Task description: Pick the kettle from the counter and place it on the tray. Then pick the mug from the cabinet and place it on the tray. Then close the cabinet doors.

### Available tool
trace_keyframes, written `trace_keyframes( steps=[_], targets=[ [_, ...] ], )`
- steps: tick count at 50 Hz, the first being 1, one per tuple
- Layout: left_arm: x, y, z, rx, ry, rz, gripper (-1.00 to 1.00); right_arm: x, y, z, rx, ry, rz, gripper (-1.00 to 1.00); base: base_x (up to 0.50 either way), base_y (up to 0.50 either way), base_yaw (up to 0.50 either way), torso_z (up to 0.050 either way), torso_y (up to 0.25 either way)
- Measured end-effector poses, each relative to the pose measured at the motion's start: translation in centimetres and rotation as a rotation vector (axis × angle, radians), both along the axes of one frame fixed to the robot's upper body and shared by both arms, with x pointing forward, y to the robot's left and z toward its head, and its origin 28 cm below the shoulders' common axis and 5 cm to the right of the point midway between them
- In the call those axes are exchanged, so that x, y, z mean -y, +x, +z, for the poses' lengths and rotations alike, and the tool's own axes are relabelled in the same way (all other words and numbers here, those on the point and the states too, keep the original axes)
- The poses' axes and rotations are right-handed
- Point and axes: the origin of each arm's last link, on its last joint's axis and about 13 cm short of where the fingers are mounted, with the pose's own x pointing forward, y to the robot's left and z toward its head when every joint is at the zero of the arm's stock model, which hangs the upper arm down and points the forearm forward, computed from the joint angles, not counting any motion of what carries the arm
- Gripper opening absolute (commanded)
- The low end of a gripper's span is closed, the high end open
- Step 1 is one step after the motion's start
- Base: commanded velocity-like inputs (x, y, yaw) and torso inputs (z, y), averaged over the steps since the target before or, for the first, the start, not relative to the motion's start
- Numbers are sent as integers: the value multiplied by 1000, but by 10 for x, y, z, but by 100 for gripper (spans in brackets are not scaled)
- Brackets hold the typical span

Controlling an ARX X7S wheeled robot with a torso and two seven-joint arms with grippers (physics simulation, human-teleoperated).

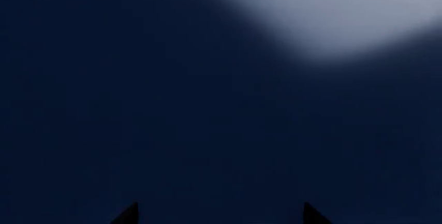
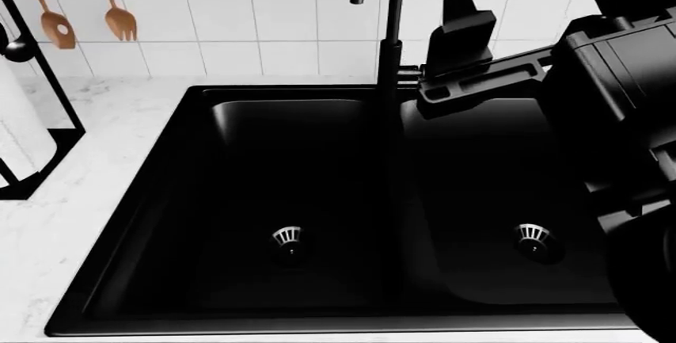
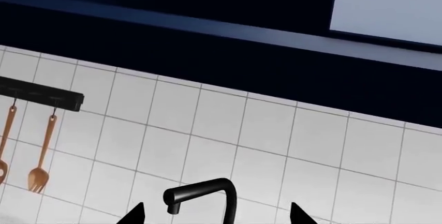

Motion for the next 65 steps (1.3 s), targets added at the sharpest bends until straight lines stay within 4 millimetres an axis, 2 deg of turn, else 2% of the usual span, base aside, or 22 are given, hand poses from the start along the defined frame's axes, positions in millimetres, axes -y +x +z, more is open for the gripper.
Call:
trace_keyframes(
  steps=[32, 65],
  targets=[
    [28, 53, 3, -44, 28, 97, 100, 4, -2, -6, -9, 9, -4, 100, 0, 0, 0, 0, 0],
    [62, 100, 8, -76, 83, 285, 100, 10, -10, -10, -21, 6, -20, 100, 2, 0, 0, 0, 0]
  ],
)
